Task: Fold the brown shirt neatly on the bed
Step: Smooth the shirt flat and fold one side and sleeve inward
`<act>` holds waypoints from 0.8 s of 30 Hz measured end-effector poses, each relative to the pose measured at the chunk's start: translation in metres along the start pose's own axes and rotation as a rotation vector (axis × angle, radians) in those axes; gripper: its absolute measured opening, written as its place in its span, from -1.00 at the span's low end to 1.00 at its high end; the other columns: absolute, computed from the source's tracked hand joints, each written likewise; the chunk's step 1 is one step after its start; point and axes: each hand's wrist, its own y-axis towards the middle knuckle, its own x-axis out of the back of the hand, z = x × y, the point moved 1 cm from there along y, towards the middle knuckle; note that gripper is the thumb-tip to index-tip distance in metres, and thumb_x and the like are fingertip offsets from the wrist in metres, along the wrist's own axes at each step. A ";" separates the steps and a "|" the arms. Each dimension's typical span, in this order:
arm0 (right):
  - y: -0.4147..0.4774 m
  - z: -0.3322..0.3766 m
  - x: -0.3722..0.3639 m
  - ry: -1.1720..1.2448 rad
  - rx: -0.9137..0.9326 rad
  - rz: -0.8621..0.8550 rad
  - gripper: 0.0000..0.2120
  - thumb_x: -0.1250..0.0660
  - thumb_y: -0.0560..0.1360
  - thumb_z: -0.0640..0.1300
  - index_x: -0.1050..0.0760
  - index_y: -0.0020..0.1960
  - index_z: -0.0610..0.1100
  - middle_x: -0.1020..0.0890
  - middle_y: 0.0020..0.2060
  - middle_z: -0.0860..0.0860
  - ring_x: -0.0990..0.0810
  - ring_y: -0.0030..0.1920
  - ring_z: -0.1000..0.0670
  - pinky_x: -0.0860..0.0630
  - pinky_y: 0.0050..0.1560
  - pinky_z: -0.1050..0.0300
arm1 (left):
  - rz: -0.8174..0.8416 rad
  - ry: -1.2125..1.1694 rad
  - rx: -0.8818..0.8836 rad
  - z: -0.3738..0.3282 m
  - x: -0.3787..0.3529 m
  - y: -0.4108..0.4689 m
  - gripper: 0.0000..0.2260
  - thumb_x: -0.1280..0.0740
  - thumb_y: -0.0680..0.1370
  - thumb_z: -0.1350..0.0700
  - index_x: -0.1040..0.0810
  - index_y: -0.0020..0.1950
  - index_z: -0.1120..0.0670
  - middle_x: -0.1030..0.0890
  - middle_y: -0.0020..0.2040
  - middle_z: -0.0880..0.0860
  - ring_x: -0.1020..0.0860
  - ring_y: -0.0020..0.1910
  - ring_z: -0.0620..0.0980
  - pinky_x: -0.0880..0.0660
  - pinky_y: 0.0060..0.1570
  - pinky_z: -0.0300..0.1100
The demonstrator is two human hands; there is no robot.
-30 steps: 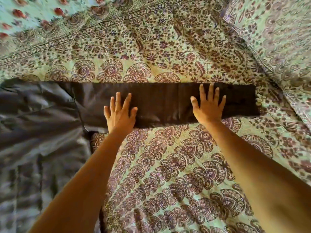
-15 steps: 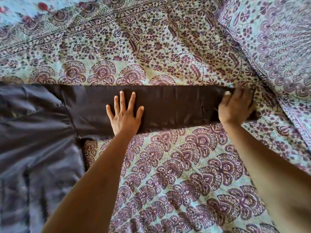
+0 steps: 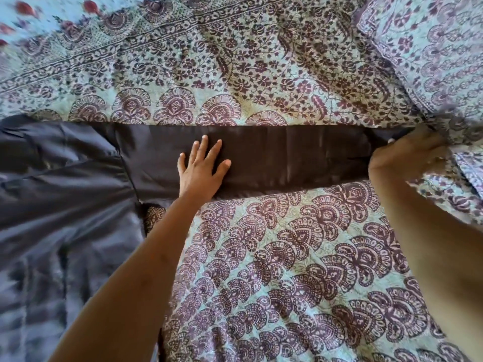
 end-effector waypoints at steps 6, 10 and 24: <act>-0.133 0.087 -0.017 0.246 0.659 0.072 -0.46 -0.14 0.51 -0.11 -0.16 0.45 -0.22 -0.23 0.45 -0.18 -0.16 0.45 -0.19 0.00 0.45 -0.17 | -0.268 -0.228 0.043 0.061 0.043 -0.012 -0.56 -0.09 0.55 -0.04 -0.41 0.38 0.05 -0.31 0.46 0.08 -0.31 0.42 0.06 -0.19 0.41 0.04; -0.253 0.147 -0.034 0.333 1.119 0.268 -0.46 -0.05 0.52 -0.02 -0.23 0.43 -0.26 -0.29 0.42 -0.19 -0.22 0.44 -0.16 0.03 0.43 -0.09 | -0.348 -0.047 0.260 0.129 0.056 -0.019 -0.64 -0.12 0.61 0.09 -0.37 0.40 0.01 -0.28 0.48 0.04 -0.18 0.49 0.01 -0.04 0.43 -0.02; -0.318 0.211 -0.082 0.094 1.337 0.357 -0.43 0.06 0.53 0.04 -0.20 0.45 -0.23 -0.27 0.44 -0.14 -0.24 0.45 -0.08 0.04 0.41 0.00 | -0.219 0.119 0.287 0.169 0.036 -0.018 -0.56 0.02 0.63 -0.05 0.00 0.51 -0.19 0.04 0.56 -0.06 0.08 0.53 -0.06 0.12 0.48 0.01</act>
